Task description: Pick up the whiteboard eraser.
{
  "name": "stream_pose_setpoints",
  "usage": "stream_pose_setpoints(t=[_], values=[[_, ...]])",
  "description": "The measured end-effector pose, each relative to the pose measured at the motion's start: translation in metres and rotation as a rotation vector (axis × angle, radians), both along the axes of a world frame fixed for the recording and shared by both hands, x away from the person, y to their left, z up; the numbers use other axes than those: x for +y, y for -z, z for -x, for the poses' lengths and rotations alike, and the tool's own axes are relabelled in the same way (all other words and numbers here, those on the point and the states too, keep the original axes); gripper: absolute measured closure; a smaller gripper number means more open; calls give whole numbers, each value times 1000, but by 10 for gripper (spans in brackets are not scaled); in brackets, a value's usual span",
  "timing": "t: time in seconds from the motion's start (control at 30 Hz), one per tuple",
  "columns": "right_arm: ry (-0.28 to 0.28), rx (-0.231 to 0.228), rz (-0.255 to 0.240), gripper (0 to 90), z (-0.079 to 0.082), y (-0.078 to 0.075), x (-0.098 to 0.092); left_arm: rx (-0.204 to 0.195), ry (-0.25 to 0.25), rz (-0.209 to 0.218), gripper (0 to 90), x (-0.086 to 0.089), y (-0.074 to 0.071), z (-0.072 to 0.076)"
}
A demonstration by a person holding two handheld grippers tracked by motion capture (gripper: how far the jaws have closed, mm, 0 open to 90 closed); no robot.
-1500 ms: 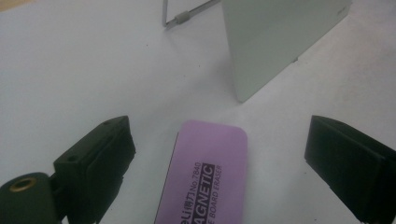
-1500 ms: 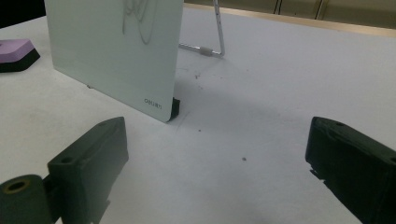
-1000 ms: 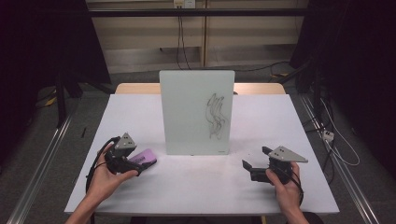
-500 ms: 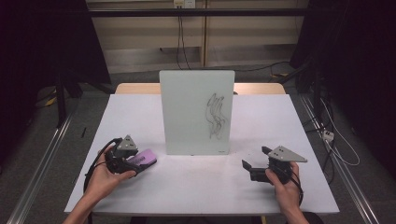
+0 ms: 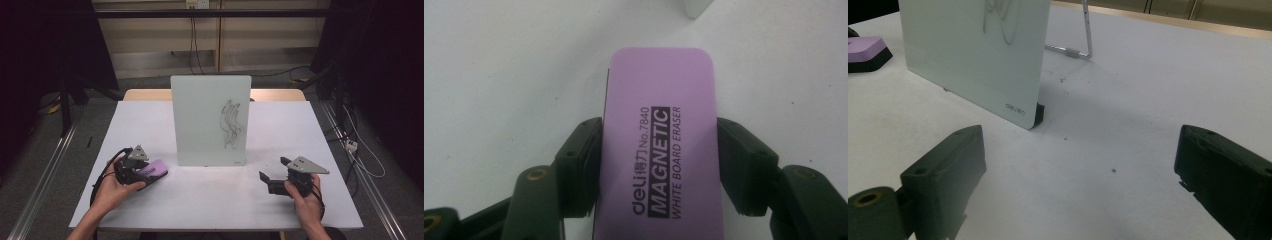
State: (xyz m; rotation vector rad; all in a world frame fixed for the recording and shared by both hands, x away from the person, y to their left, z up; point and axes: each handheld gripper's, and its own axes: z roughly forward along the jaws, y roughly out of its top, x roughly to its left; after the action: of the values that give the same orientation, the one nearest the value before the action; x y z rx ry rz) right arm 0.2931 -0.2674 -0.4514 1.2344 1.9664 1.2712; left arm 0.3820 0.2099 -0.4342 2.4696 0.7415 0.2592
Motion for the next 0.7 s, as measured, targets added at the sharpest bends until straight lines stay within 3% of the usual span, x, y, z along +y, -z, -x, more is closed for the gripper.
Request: stream_pose_setpoints(t=[0.53,0.7], values=[[5,1,1,66,-1,0,0,11,-3,12,407,1,0,-1],[1,2,3,66,0,0,1,-23,-9,38,408,3,-4,1]])
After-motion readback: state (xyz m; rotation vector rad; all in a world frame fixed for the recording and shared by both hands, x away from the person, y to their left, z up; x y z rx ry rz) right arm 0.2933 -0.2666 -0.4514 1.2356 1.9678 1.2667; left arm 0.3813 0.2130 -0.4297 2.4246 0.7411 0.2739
